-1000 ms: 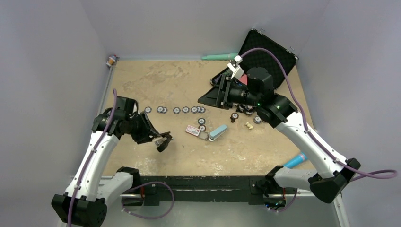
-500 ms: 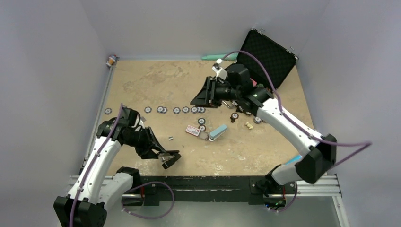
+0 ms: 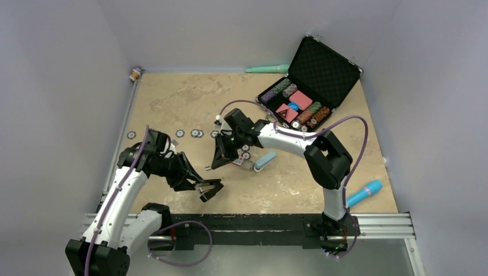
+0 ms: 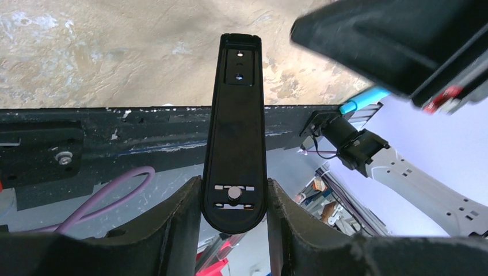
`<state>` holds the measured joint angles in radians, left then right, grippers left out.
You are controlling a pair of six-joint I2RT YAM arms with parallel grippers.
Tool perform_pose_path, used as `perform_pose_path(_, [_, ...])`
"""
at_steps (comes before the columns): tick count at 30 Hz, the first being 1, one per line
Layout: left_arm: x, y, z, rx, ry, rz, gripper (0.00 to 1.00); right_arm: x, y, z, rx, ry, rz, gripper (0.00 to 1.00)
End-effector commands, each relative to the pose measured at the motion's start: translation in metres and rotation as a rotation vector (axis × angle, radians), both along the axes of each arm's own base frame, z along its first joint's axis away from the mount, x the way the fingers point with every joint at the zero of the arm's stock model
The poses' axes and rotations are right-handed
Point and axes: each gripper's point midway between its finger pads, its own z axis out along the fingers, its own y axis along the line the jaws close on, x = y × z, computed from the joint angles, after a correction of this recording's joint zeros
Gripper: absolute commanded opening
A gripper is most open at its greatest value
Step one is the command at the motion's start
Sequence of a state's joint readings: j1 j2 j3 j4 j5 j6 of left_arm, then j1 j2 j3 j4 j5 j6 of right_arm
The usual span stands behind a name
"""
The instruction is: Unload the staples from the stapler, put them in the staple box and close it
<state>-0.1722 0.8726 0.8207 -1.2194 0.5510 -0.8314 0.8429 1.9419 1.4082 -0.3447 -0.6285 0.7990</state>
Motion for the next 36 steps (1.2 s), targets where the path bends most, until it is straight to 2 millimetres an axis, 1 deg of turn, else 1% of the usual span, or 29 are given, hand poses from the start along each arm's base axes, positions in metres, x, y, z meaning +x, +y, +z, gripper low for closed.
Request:
perform_pose_path(1, [0.021,-0.016,0.014,-0.104,-0.033,0.019,0.0,-0.008,0.01,0.026,0.093,-0.053,0.107,0.06])
perform_pose_path(4, [0.031,-0.019,0.014,-0.121,-0.041,0.026,0.0,-0.016,0.009,0.015,0.076,-0.054,0.128,0.04])
perform_pose_path(7, [0.035,-0.018,0.011,-0.104,-0.036,0.023,0.0,-0.024,0.004,0.005,0.058,-0.04,0.144,0.03])
perform_pose_path(17, [0.031,-0.012,-0.011,-0.09,0.001,0.065,0.0,-0.053,-0.01,-0.03,-0.02,0.007,0.226,0.0])
perform_pose_path(25, [0.034,0.002,-0.027,-0.033,0.025,0.107,0.0,-0.07,-0.014,-0.049,-0.063,0.045,0.304,0.0])
perform_pose_path(30, [0.037,0.012,-0.04,0.005,0.051,0.133,0.0,-0.067,-0.01,-0.049,-0.063,0.033,0.315,0.0])
perform_pose_path(36, [0.045,0.021,-0.052,0.017,0.073,0.152,0.0,-0.059,0.003,-0.035,-0.028,0.008,0.335,0.0])
